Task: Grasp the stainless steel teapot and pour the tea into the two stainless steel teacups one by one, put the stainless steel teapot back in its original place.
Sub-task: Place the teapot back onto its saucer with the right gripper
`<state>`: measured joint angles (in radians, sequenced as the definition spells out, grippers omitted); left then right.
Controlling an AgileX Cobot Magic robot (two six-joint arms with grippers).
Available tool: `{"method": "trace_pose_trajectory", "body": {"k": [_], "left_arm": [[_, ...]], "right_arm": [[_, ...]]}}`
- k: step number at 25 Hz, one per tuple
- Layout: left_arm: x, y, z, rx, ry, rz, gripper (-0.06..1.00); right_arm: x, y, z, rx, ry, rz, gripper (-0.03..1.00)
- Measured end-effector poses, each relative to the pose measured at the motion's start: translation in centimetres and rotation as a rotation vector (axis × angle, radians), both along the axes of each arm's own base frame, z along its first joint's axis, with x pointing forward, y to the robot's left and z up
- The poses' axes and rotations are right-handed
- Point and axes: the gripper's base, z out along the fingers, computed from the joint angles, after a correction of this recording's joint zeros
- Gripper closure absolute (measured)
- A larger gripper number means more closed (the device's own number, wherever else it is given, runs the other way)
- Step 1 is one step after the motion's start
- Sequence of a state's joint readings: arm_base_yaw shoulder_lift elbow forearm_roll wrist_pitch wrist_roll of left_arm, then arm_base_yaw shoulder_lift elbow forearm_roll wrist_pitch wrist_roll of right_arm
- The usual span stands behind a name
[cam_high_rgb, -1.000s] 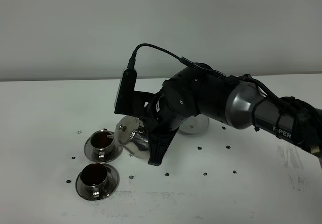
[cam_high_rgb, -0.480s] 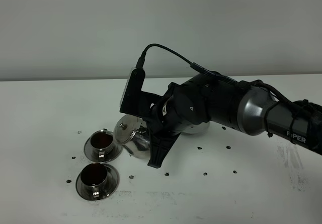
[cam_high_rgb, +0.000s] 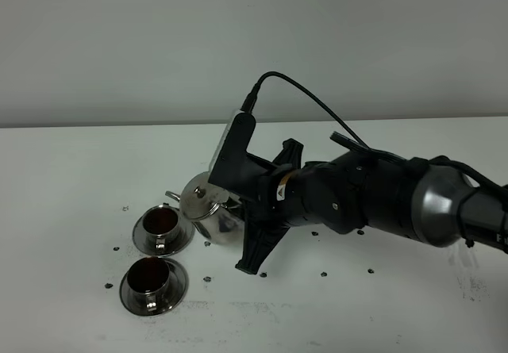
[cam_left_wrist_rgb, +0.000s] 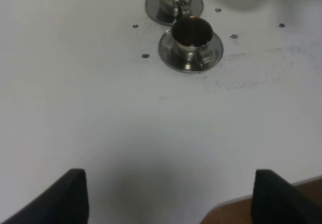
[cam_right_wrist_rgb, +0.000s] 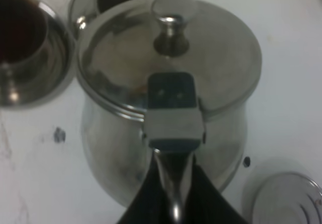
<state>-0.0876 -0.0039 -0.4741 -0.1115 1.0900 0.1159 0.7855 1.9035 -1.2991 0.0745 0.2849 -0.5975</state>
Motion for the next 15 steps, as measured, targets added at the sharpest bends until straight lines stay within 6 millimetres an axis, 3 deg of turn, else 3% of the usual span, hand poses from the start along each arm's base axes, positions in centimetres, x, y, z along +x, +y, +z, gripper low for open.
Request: {"method": "trace_pose_trajectory", "body": {"k": [15], "left_arm": [[0.0,0.0,0.0,0.000,0.000,0.000,0.29]], "right_arm": [[-0.4,-1.8,-1.7,0.265,-0.056,-0.187,0.92]]}}
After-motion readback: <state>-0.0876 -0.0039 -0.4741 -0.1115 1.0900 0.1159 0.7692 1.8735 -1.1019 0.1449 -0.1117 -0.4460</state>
